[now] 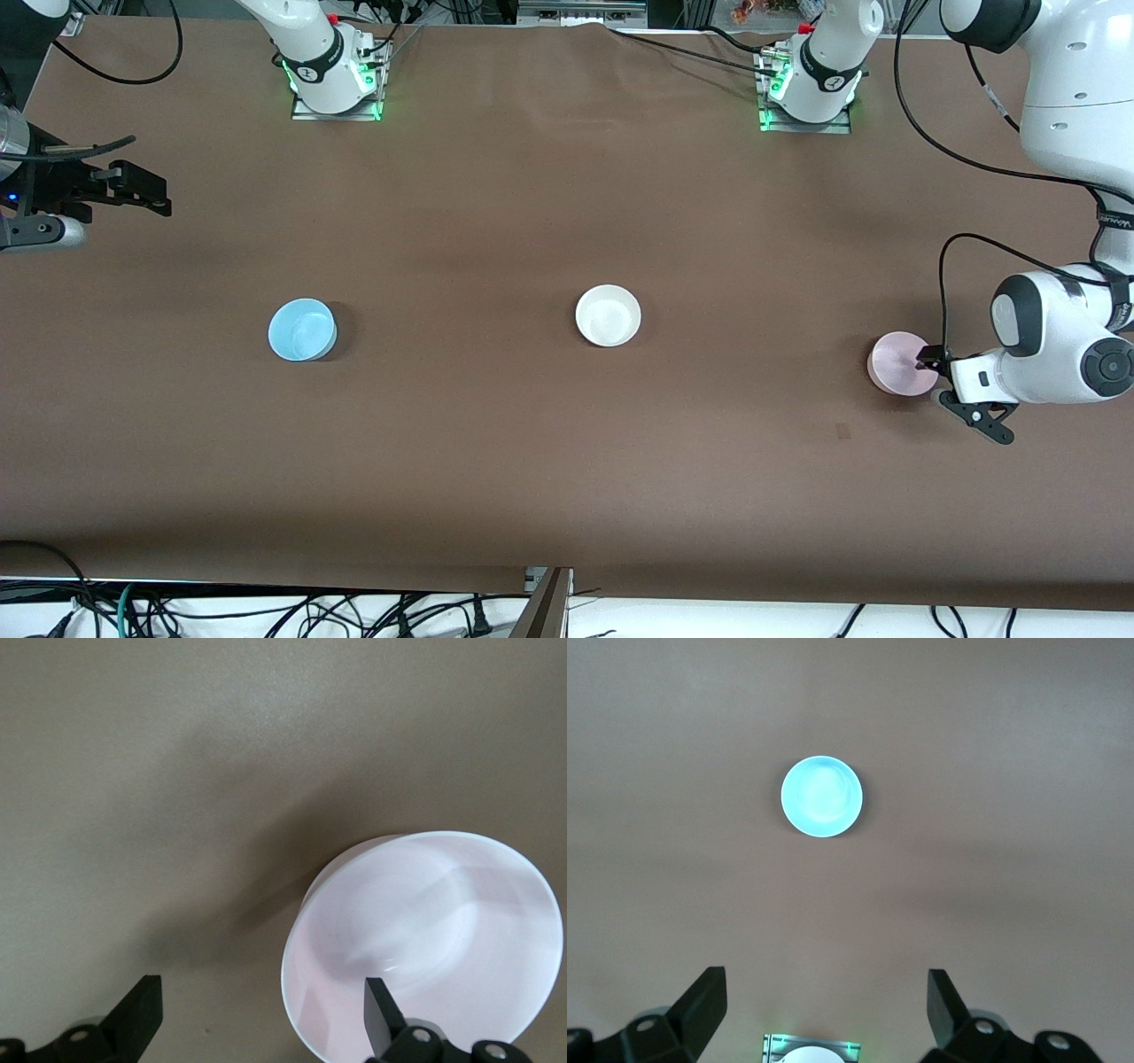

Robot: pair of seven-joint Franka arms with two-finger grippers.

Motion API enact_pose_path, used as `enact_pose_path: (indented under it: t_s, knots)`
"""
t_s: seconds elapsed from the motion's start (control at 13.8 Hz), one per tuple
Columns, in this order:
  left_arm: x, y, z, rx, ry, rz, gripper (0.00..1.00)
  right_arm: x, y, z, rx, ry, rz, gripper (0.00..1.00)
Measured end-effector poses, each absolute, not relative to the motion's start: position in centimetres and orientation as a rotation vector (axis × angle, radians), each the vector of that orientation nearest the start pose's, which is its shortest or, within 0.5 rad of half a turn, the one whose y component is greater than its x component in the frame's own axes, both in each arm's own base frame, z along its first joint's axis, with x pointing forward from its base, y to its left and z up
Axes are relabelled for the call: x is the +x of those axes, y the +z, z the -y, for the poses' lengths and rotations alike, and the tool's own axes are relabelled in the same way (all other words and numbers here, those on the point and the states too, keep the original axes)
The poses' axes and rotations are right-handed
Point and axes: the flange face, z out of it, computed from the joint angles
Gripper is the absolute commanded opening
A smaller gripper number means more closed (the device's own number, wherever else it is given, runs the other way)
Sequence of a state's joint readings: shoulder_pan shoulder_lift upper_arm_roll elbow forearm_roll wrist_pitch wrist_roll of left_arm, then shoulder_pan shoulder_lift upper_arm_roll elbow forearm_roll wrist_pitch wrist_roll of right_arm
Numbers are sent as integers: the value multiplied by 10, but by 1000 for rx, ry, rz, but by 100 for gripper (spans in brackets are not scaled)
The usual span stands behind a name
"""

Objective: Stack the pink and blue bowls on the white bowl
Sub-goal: 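Reach the left gripper down and grasp the pink bowl rim, then carry the pink bowl toward the white bowl while the right gripper reaches the blue bowl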

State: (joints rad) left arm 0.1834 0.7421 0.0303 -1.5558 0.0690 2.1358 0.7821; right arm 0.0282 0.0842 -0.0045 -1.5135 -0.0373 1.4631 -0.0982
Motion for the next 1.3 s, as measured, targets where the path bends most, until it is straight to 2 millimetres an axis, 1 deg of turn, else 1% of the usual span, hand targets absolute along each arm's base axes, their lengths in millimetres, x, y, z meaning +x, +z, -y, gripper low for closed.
enact_pose_path:
  t_s: [0.07,0.14,0.22,0.36,0.58,0.72,0.8,0.94,1.09,1.23,1.3]
  knots:
    - [671,197,-143,-2991,280,-962,28,569,596,-9,-3162,202,191,100]
    - [671,197,-140,-2987,278,-987,4,569,596,-9,-3163,195,190,99]
    - [671,196,-138,-2976,278,-1032,0,569,596,-9,-3163,192,190,99]
    - [671,195,-137,-2958,278,-1106,0,570,597,-10,-3164,178,193,99]
    - [670,195,-137,-2955,275,-1132,0,574,591,-17,-3168,158,215,100]
    - [671,198,-136,-2955,276,-1139,0,574,585,-18,-3173,169,220,100]
    - [671,199,-136,-2954,272,-1141,0,575,581,-18,-3172,182,220,99]
    - [673,204,-134,-2951,260,-1145,0,578,562,-18,-3170,210,222,100]
    - [676,215,-121,-2958,270,-1175,0,581,546,-18,-3167,241,224,99]
    - [678,237,-95,-2995,308,-1184,0,583,541,-19,-3166,247,225,99]
    - [678,250,-78,-3041,328,-1137,0,583,539,-19,-3166,252,225,99]
